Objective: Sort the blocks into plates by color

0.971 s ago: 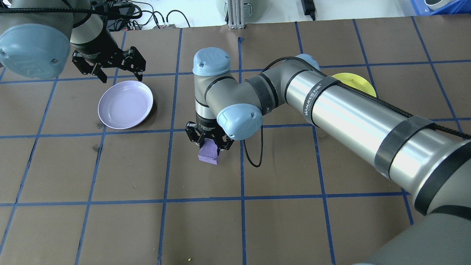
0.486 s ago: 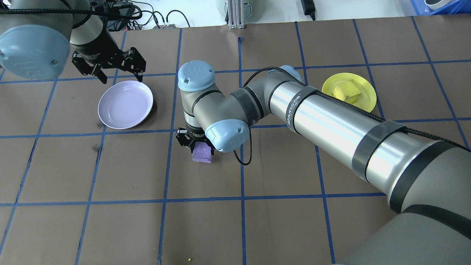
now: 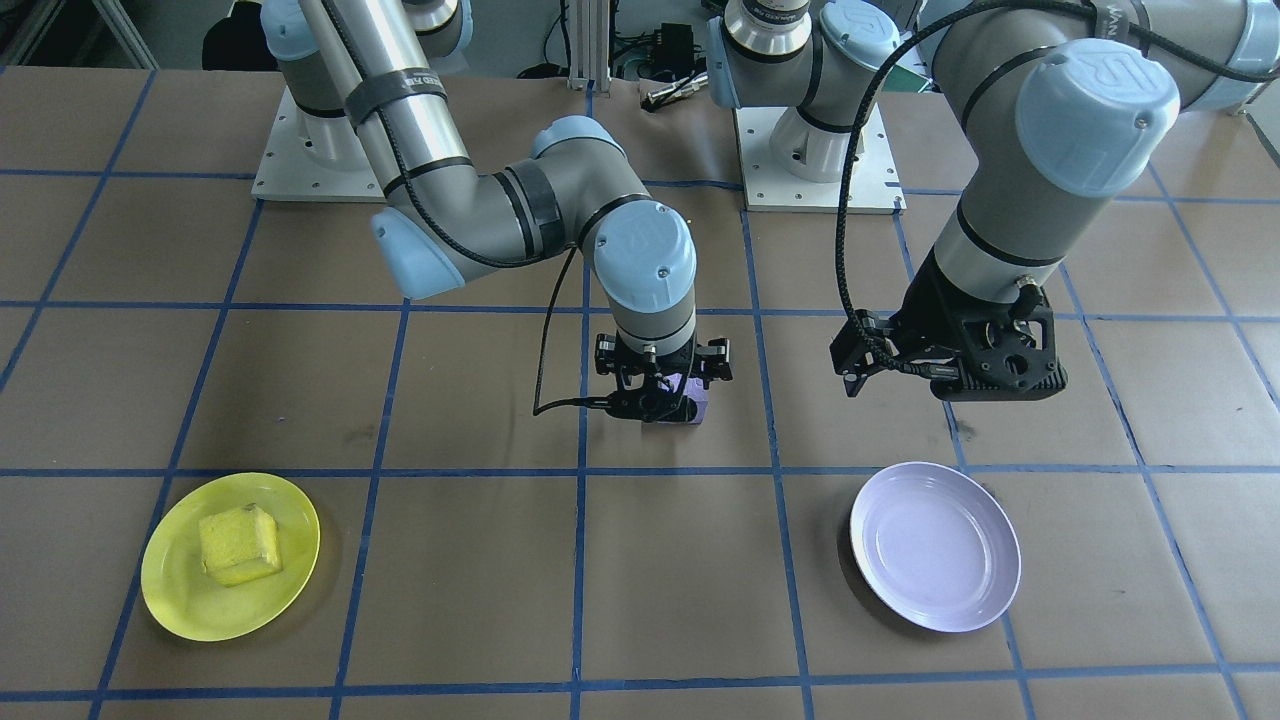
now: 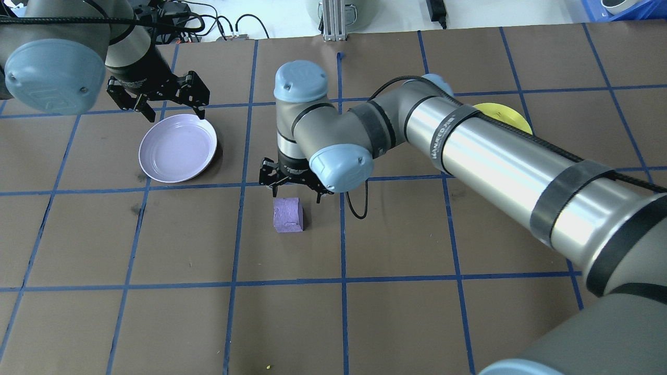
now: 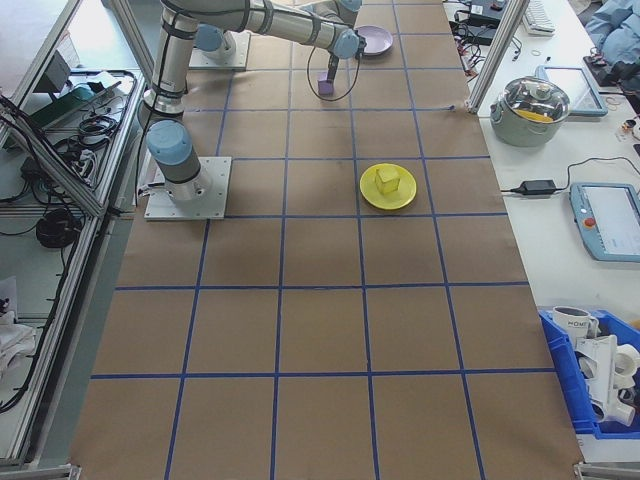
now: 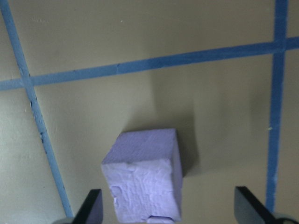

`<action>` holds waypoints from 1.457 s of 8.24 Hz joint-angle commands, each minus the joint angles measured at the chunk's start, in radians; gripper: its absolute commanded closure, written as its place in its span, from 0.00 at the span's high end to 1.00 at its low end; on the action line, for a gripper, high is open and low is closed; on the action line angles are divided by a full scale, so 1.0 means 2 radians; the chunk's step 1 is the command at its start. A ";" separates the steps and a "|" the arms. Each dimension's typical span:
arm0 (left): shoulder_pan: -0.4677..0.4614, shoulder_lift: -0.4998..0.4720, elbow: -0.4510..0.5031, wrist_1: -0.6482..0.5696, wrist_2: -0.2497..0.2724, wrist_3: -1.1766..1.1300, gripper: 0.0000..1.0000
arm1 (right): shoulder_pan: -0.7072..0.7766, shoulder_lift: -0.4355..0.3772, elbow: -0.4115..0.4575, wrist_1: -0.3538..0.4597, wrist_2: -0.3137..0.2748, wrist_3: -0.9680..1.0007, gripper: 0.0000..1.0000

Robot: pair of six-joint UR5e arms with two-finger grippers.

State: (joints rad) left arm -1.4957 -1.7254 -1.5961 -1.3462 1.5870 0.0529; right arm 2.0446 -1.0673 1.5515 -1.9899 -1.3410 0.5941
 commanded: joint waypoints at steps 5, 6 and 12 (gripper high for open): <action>-0.083 -0.013 -0.050 0.001 -0.016 -0.082 1.00 | -0.160 -0.283 0.021 0.244 -0.106 -0.322 1.00; -0.090 -0.025 -0.062 0.001 -0.047 -0.084 1.00 | -0.179 -0.305 0.030 0.251 -0.096 -0.325 1.00; -0.132 -0.102 -0.080 0.000 -0.057 -0.125 1.00 | -0.192 -0.272 0.031 0.154 -0.089 -0.340 1.00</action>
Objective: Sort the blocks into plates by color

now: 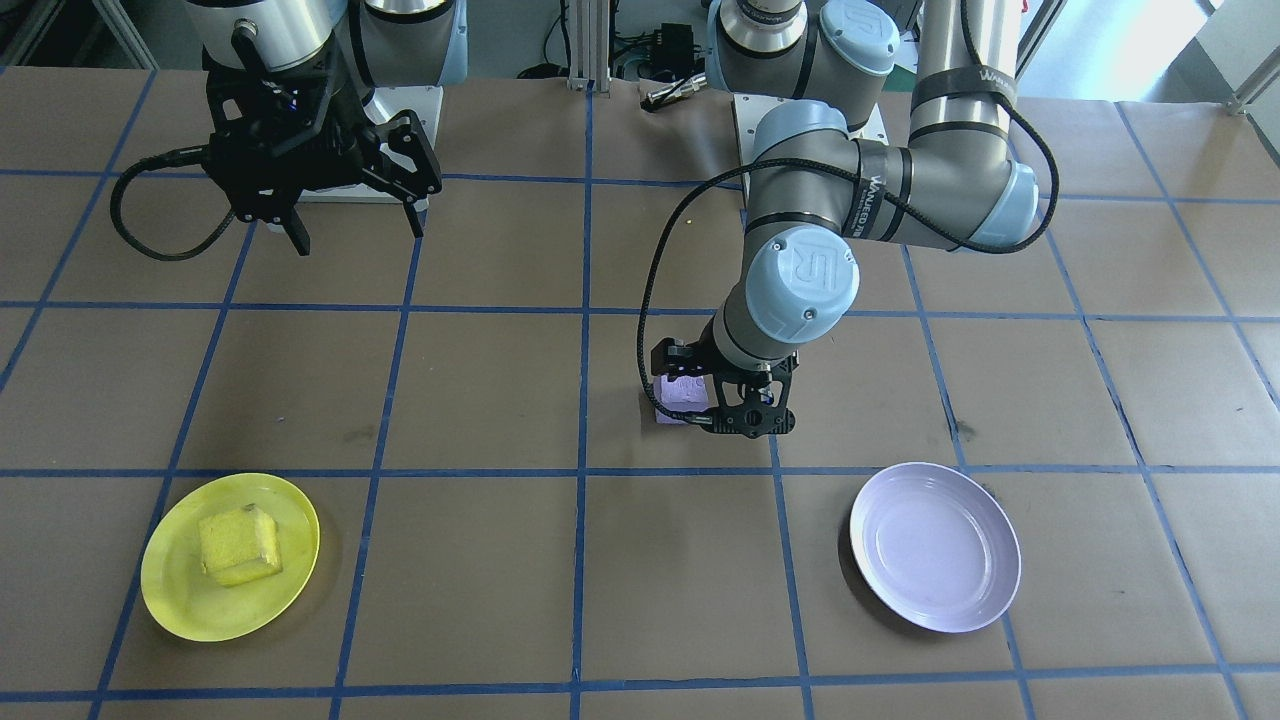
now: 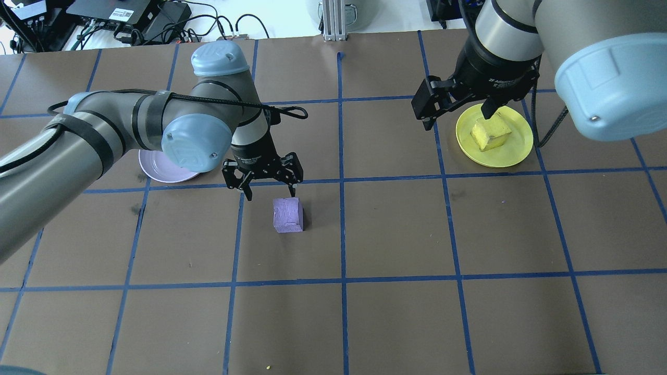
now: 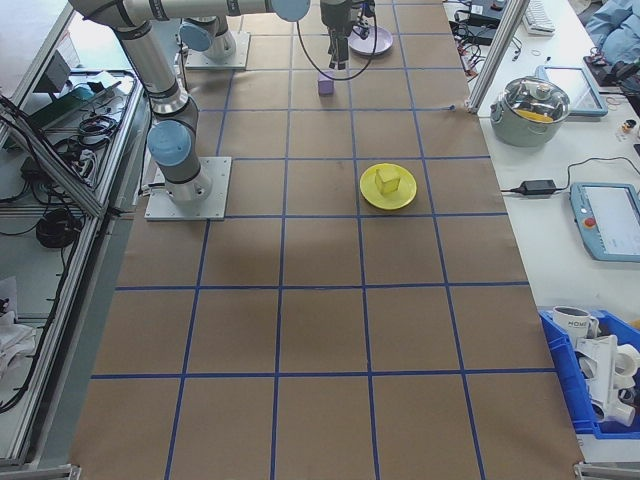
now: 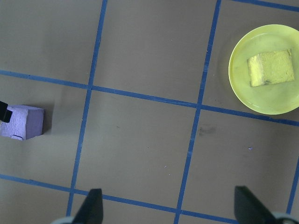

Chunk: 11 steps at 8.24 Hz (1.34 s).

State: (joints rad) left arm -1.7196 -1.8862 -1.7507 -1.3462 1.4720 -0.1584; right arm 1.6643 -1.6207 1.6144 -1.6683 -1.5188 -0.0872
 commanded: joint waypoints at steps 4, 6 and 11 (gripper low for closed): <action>-0.028 -0.045 -0.007 0.006 0.006 -0.015 1.00 | -0.002 0.004 0.001 -0.013 -0.001 0.003 1.00; -0.028 -0.064 -0.007 0.036 0.006 -0.011 1.00 | -0.002 0.004 0.002 -0.014 -0.001 0.004 1.00; -0.028 -0.051 -0.001 0.037 0.005 -0.001 0.00 | -0.002 0.004 0.003 -0.015 -0.001 0.004 1.00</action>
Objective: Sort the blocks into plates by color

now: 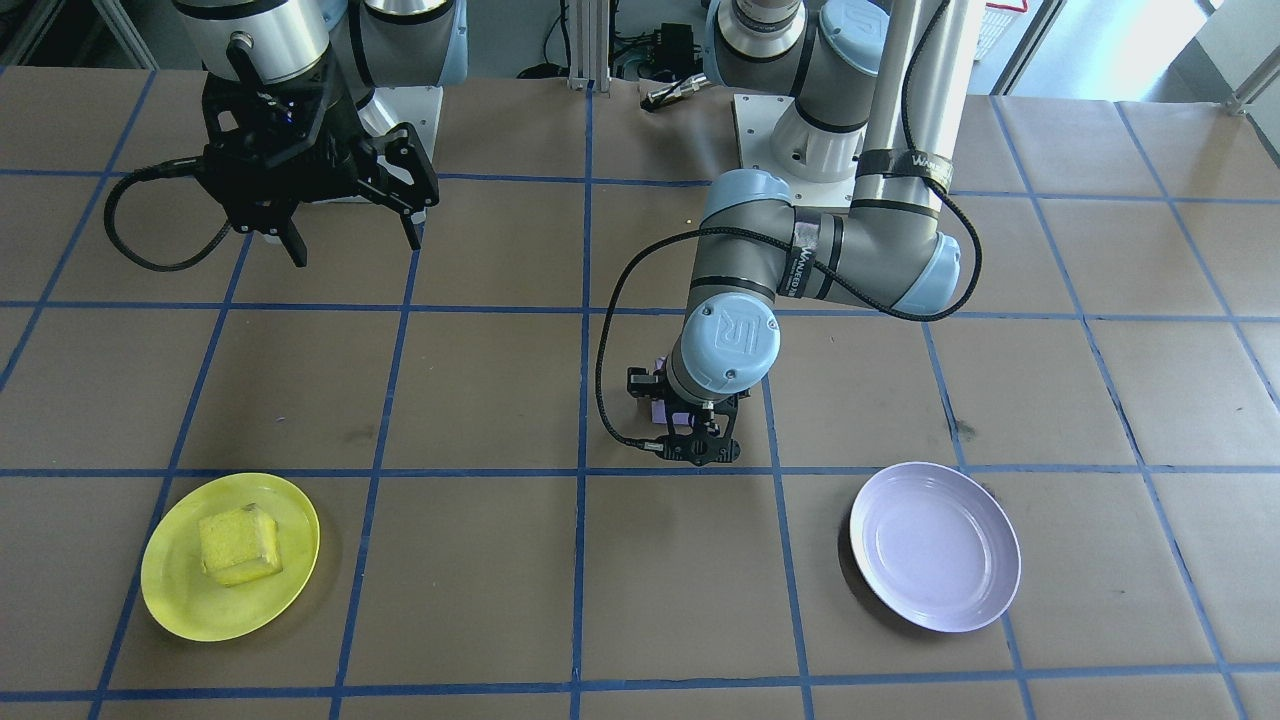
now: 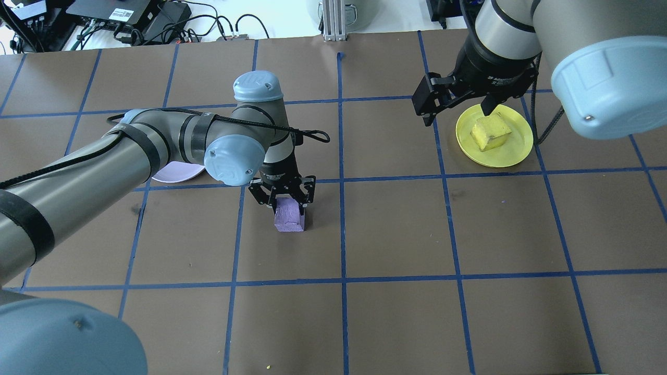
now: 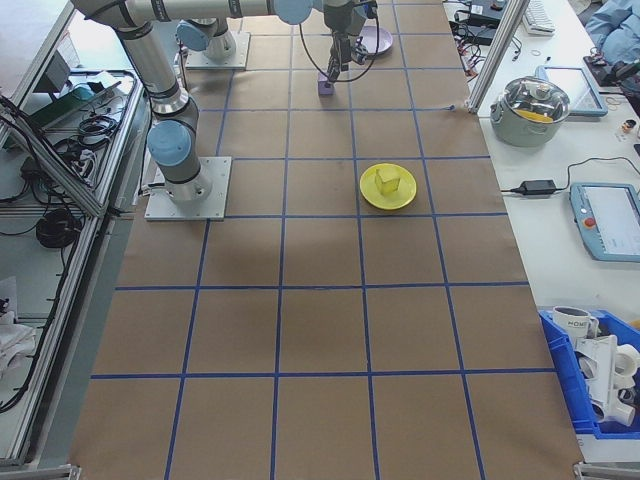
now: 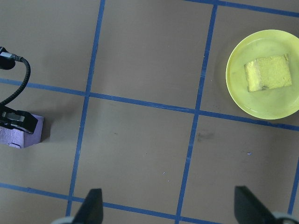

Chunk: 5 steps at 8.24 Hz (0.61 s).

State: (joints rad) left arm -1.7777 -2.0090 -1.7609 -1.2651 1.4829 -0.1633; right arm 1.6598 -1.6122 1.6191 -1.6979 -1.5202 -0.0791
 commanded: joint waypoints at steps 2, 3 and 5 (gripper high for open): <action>0.005 0.031 0.010 -0.065 0.015 0.019 0.00 | 0.000 0.000 0.000 0.000 0.000 0.000 1.00; 0.016 0.053 0.030 -0.078 0.042 0.063 0.00 | -0.001 0.000 0.000 0.001 -0.001 0.000 1.00; 0.094 0.075 0.099 -0.137 0.053 0.144 0.00 | -0.001 0.000 0.000 0.001 -0.001 0.000 1.00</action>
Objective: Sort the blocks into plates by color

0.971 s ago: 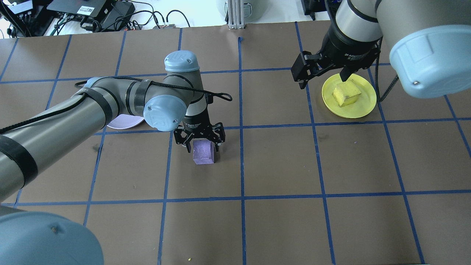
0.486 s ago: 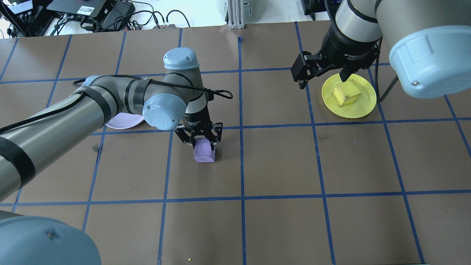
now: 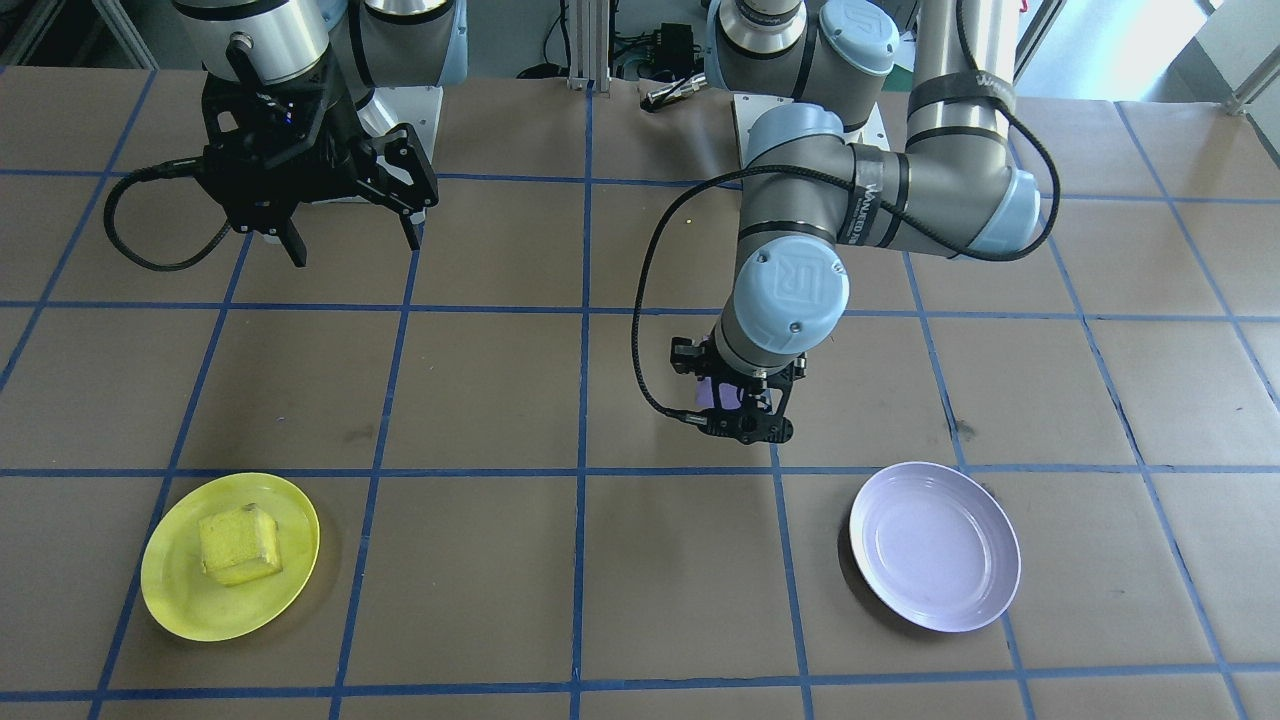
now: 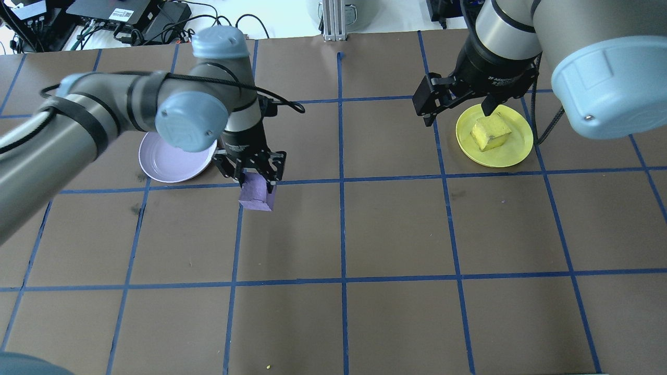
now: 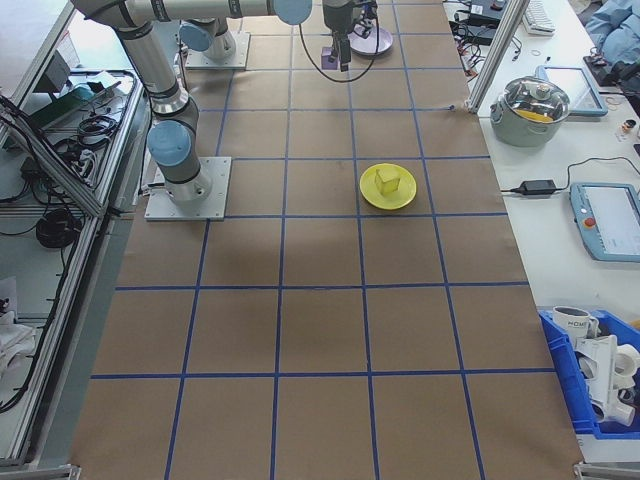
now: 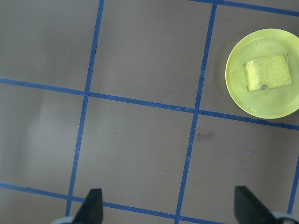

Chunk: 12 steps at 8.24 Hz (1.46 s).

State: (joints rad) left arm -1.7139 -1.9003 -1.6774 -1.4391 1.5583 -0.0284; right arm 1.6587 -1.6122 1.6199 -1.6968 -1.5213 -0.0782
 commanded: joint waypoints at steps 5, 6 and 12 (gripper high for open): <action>0.187 -0.032 0.112 0.002 0.048 0.238 0.00 | 0.000 0.000 0.001 0.000 0.001 0.000 1.00; 0.189 -0.055 0.112 0.025 0.048 0.238 0.00 | 0.000 0.000 0.001 -0.001 0.001 0.000 1.00; 0.186 -0.126 0.112 0.133 0.042 0.235 1.00 | 0.000 0.001 0.002 -0.001 0.001 0.000 1.00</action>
State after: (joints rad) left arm -1.3384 -2.1253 -1.4551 -1.2171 1.6471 0.4443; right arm 1.6582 -1.6112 1.6229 -1.6981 -1.5202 -0.0782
